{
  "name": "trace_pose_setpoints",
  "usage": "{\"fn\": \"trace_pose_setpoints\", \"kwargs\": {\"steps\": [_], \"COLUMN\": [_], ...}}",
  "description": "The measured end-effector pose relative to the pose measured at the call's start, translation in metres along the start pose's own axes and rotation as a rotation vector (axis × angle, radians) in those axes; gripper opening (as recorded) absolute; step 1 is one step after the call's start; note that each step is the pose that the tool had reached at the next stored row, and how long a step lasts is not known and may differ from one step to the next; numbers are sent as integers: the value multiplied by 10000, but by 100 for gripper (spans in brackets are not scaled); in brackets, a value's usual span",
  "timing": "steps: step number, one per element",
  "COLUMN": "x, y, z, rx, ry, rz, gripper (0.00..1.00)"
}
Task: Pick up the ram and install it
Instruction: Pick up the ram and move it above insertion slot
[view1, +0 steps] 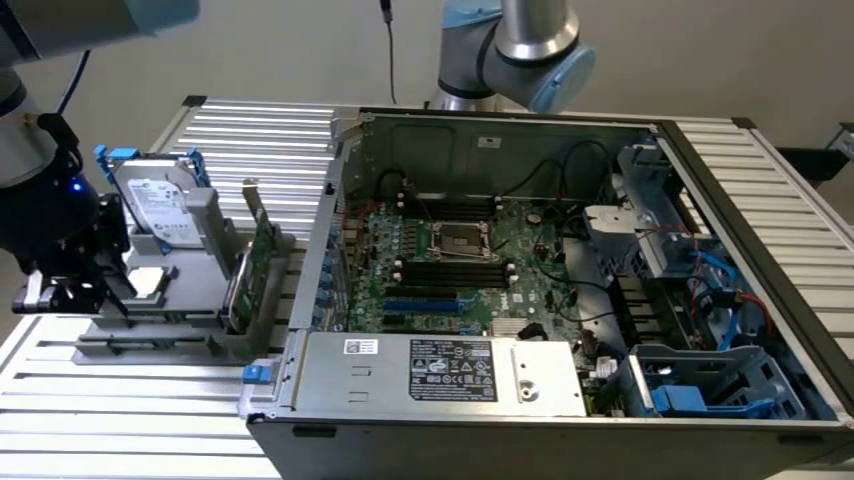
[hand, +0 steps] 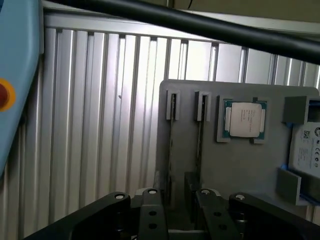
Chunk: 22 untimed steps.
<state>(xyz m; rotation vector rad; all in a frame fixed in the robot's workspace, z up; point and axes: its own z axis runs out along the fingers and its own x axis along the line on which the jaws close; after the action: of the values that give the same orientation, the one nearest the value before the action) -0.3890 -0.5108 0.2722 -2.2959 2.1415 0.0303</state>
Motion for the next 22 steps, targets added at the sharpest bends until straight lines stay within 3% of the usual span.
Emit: {"fn": "trace_pose_setpoints", "kwargs": {"steps": [22], "x": [26], "y": [-4], "z": [400], "rx": [-6], "ry": [4], "rz": [-344], "gripper": [31]}}
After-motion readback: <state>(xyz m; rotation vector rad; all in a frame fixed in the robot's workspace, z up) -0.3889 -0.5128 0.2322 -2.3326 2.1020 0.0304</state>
